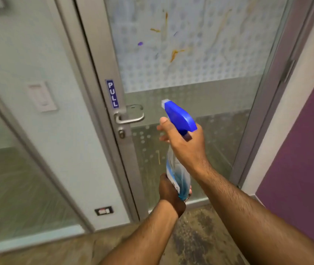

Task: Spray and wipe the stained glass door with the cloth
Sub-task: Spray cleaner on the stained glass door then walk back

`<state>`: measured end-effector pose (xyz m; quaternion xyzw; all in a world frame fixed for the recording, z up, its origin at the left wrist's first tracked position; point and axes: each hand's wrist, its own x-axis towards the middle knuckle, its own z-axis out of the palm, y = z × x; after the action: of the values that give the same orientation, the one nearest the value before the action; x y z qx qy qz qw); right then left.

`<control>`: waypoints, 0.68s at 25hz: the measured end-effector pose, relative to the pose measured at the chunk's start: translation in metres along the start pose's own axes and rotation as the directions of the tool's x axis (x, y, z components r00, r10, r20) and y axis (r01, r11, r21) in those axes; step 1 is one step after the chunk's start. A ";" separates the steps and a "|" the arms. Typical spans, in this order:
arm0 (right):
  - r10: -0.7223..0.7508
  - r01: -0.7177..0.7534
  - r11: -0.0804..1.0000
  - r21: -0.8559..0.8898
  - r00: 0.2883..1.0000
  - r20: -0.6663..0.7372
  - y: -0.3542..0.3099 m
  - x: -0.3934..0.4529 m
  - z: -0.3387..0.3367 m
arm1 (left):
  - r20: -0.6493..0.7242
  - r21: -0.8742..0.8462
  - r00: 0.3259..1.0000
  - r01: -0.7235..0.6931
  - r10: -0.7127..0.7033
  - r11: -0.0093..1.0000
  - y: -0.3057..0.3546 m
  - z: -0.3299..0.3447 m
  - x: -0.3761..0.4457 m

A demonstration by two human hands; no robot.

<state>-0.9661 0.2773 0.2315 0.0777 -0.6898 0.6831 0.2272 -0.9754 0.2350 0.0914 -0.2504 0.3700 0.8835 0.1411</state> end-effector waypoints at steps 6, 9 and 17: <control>-0.052 0.044 0.997 0.063 0.990 0.128 -0.016 0.141 -0.003 | 0.093 0.193 0.994 0.037 -0.056 0.981 0.081 0.103 0.062; -0.071 0.069 0.997 0.018 0.989 0.129 -0.030 0.194 -0.004 | 0.100 0.245 0.994 0.026 -0.052 0.969 0.113 0.136 0.078; -0.135 0.134 0.991 0.023 0.990 0.042 -0.084 0.312 -0.025 | 0.476 0.820 0.107 -0.412 0.873 -0.396 0.288 0.192 0.074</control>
<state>-1.2016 0.3608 0.4377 0.1413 -0.6807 0.6713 0.2569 -1.2274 0.1814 0.3346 -0.0024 0.8572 0.2830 -0.4303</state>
